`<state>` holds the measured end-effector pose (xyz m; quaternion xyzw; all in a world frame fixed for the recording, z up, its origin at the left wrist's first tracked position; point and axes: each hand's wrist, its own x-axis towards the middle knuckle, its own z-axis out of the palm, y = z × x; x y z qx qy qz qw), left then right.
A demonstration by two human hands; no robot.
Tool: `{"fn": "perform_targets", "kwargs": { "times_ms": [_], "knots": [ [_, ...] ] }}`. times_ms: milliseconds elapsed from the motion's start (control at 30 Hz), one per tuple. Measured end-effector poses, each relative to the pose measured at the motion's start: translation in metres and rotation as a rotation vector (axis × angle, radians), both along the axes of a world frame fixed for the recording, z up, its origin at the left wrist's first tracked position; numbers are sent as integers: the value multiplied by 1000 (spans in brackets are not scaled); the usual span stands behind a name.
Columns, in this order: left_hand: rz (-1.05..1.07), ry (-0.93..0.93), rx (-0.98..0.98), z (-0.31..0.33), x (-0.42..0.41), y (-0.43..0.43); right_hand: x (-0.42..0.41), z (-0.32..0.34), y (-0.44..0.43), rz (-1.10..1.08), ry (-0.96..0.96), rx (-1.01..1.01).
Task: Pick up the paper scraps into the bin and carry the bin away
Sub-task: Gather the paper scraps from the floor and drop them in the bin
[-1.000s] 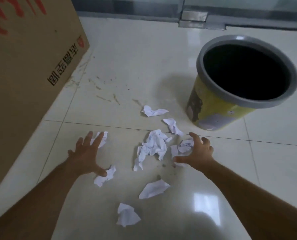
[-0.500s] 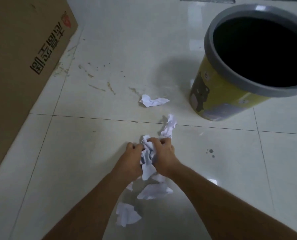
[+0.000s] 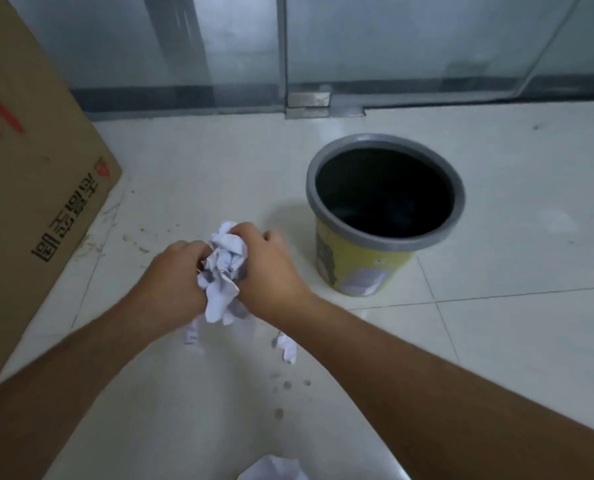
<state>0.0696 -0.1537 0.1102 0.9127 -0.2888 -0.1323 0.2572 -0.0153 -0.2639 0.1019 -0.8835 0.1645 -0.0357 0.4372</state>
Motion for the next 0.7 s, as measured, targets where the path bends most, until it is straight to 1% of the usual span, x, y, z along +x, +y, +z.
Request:
{"fn": "perform_targets", "kwargs": {
  "times_ms": [33,100,167,200,233,300,367,467,533,600,633,700],
  "knots": [
    [-4,15,50,24,9,-10,4,24,-9,-23,-40,-8],
    [-69,-81,102,74,12,-36,7,67,-35,-76,-116,-43],
    [-127,-121,49,111,3,-70,-2,106,-69,-79,-115,-239],
    [-144,-117,22,121,-4,-89,-10,119,-90,-102,-121,-298],
    [-150,-92,-24,128,-13,-108,-18,128,-110,-148,-115,-275],
    [-186,13,-104,128,-29,-141,-37,132,-143,-243,-110,-196],
    [-187,107,-141,120,-41,-167,-54,123,-166,-312,-51,-179],
    [-149,169,-164,101,-44,-195,-69,105,-193,-418,-38,-142],
    [-61,176,-167,91,-41,-206,-72,96,-205,-473,-13,-131],
    [14,187,-154,83,-34,-211,-71,88,-211,-474,55,-155],
    [36,232,-157,81,-32,-212,-71,86,-212,-467,88,-162],
    [17,380,-173,75,-29,-212,-69,84,-209,-433,142,-189]
  ]
}}
